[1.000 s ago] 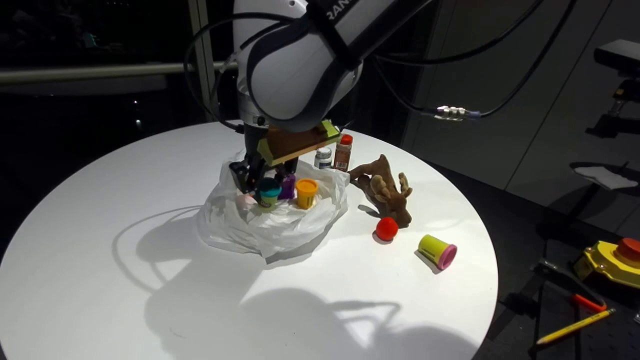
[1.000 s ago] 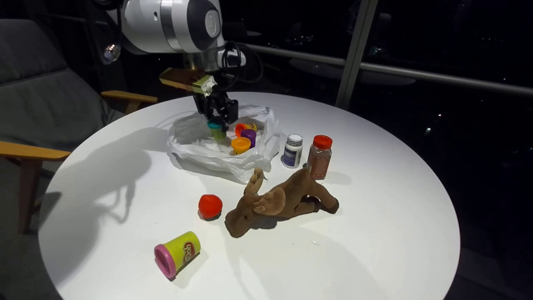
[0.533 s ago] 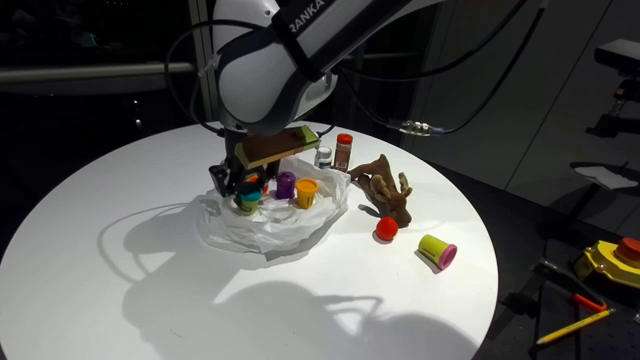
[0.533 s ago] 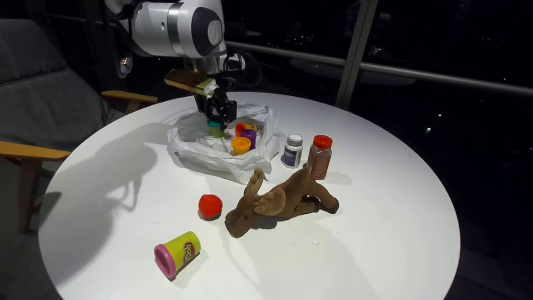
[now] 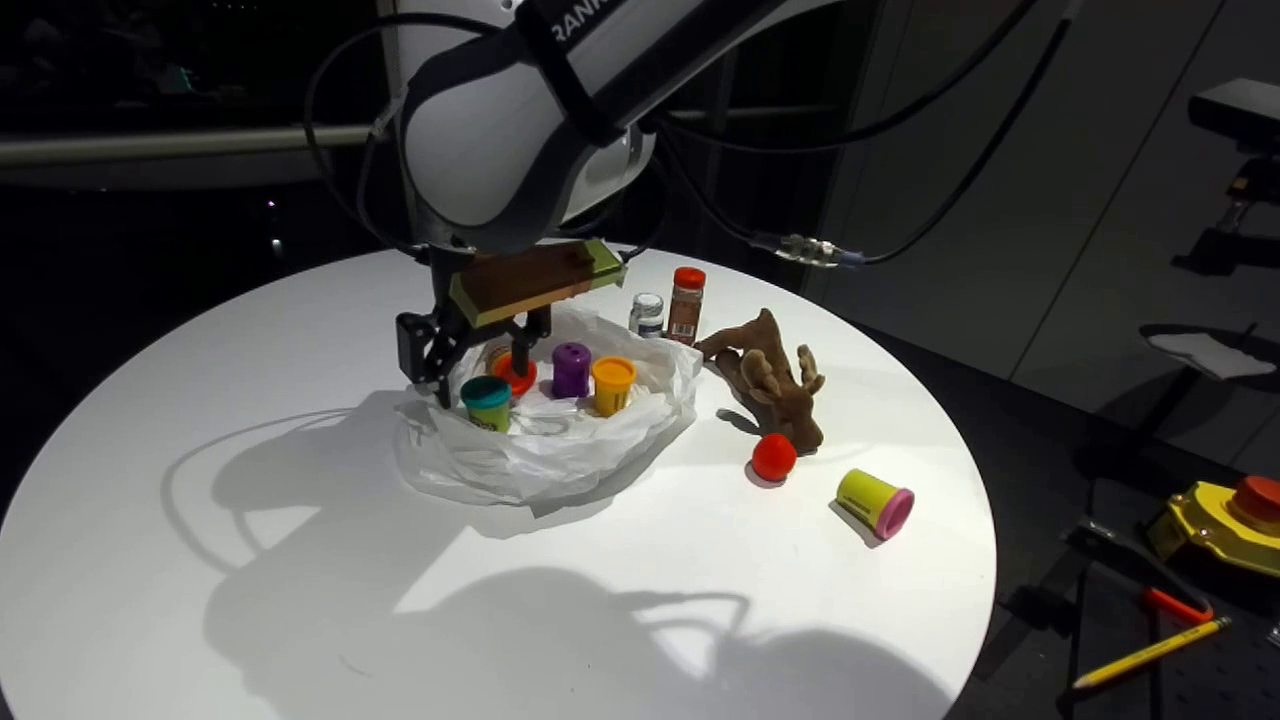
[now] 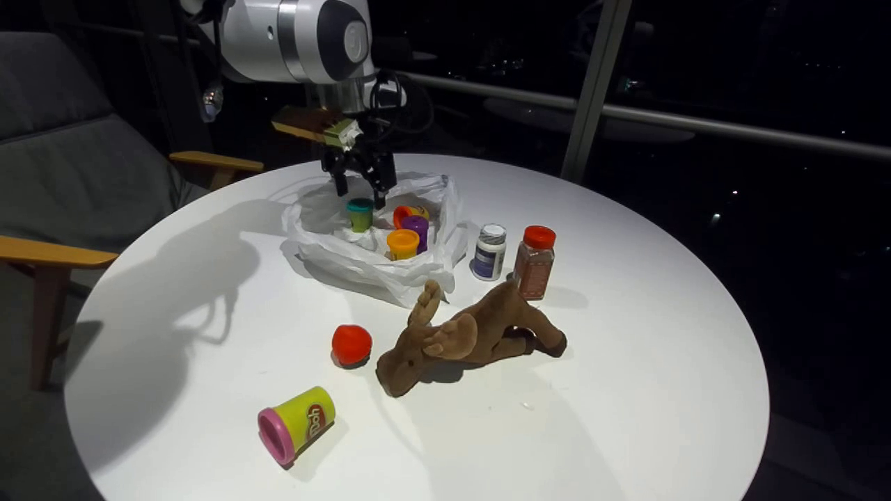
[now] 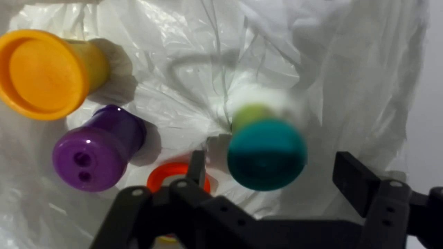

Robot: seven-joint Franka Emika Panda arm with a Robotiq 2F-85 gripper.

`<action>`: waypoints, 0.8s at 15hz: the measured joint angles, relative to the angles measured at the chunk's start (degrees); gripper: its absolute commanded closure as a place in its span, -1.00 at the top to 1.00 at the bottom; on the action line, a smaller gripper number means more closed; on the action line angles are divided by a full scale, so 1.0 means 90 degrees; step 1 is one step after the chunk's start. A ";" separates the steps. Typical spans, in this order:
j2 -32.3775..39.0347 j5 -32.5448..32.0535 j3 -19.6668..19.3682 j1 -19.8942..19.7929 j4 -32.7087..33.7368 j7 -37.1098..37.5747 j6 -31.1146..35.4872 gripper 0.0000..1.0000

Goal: Put the objects on the table in the plastic bag

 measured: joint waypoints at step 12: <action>-0.2370 0.0000 -0.0164 0.0029 -0.3304 0.0179 0.0721 1.00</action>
